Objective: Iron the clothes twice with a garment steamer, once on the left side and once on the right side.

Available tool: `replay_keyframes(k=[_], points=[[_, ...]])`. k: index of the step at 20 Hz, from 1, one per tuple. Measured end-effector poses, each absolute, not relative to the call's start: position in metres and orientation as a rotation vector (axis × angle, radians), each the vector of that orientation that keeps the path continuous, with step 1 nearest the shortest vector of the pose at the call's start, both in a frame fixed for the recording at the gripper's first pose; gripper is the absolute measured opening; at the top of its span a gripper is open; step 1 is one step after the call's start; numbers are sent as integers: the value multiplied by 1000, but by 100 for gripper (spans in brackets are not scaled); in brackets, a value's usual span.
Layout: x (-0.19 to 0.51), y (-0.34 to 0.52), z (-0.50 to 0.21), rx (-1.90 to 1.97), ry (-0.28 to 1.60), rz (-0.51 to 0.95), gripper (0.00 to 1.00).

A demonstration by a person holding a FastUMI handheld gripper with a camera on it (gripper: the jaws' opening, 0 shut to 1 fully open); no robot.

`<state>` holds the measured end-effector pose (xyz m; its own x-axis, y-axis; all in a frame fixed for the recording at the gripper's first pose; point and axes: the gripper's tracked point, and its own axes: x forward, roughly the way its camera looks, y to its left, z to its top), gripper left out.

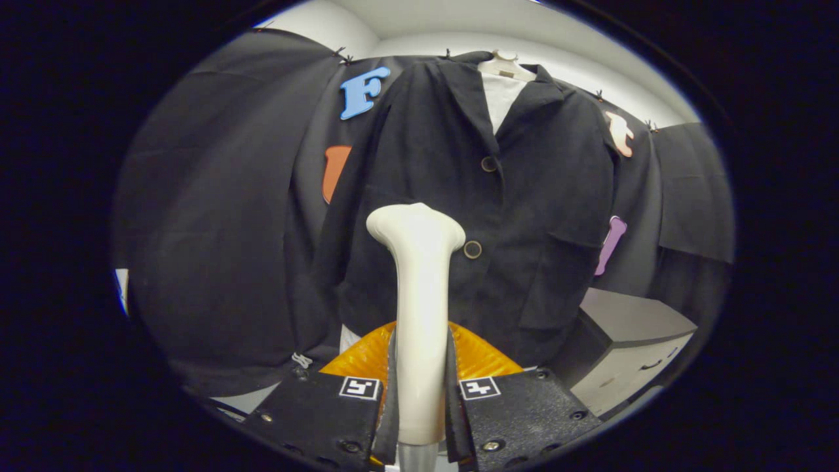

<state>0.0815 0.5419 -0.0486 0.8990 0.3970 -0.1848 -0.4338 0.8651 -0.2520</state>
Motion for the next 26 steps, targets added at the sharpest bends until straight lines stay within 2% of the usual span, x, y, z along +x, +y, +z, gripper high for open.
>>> replay_keyframes(k=[11,20,26], points=[[60,506,-137,-371,376,395,31],[4,439,-121,-341,381,359,31],[-20,364,-102,-291,374,338,31]])
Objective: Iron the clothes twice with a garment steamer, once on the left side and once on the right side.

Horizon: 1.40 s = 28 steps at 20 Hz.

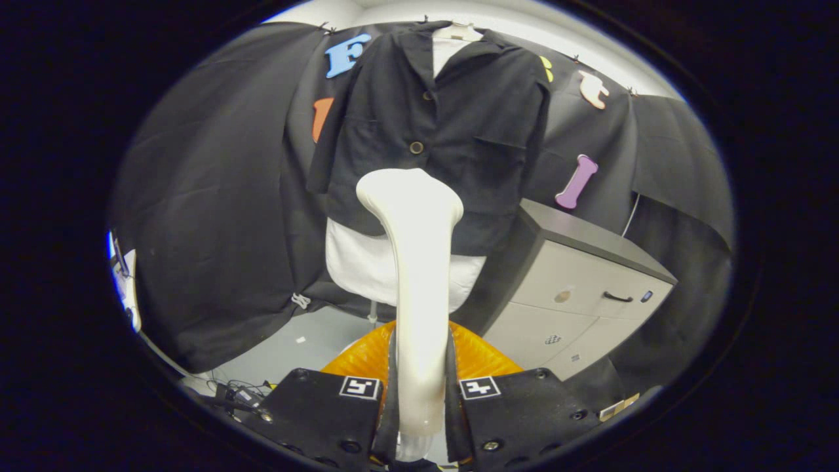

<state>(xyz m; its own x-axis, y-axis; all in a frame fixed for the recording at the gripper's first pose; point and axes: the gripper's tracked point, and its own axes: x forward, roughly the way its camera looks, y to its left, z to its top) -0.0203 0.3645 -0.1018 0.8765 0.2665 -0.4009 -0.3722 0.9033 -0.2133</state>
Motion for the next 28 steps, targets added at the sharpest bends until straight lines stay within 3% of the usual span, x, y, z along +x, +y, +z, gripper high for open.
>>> replay_keyframes(k=[11,28], points=[[-31,229,-86,-197,399,257,31],[-165,-8,-84,-135,467,366,31]])
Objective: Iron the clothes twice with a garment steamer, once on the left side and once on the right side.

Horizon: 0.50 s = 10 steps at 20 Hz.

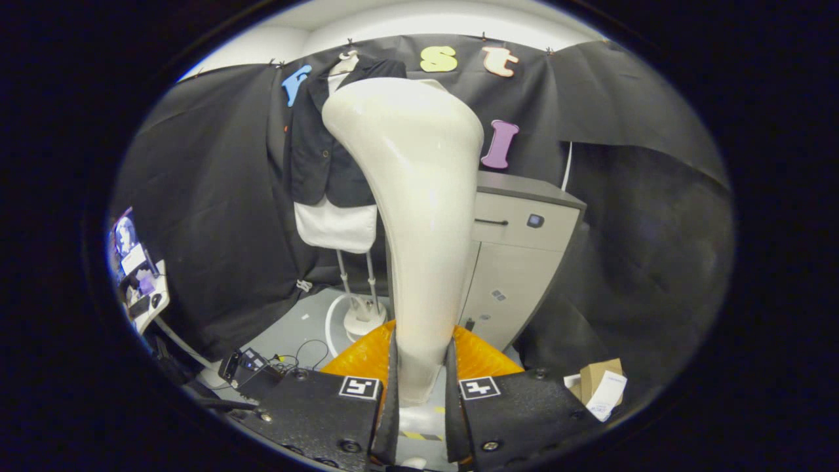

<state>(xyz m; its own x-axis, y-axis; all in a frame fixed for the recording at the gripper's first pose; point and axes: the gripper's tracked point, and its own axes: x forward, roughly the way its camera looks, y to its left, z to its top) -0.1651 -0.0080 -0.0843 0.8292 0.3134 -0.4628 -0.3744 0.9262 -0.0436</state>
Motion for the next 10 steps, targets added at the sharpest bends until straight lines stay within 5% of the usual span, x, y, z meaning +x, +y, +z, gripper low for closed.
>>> replay_keyframes(k=[10], points=[[-166,-69,-101,-101,530,286,31]])
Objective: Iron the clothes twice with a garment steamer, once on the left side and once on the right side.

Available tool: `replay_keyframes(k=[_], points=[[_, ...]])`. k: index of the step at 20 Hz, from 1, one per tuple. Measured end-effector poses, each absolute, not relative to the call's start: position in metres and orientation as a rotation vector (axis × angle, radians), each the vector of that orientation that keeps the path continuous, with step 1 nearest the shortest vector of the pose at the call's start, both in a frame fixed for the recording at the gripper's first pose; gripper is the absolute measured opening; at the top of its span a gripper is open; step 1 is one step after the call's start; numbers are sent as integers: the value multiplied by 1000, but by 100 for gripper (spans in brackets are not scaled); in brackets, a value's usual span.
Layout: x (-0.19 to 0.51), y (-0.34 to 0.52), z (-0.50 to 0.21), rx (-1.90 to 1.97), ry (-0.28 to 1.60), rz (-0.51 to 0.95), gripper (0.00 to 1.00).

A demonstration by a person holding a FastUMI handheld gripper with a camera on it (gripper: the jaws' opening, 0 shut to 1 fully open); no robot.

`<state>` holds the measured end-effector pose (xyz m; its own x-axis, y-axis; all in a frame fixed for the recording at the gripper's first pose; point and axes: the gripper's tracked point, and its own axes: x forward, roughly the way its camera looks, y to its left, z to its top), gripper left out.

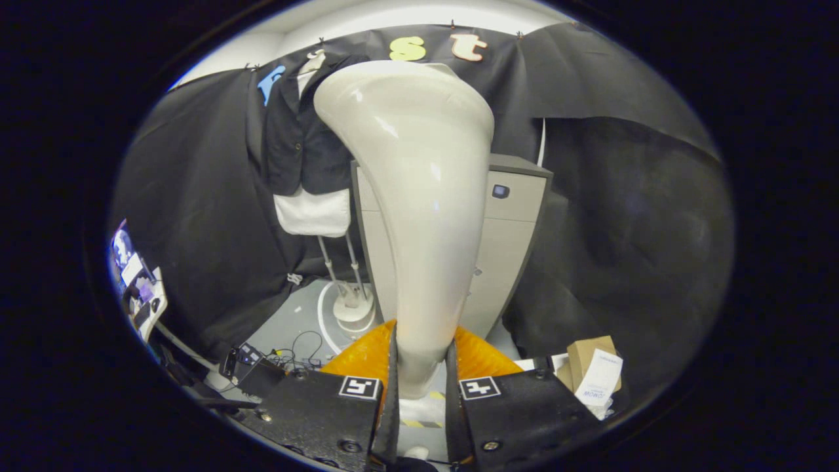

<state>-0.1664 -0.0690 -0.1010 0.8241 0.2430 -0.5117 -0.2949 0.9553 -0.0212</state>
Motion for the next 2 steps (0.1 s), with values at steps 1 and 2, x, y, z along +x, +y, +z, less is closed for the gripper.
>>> replay_keyframes(k=[1,2], points=[[-164,-69,-101,-105,531,280,31],[-163,-70,-103,-111,534,274,31]])
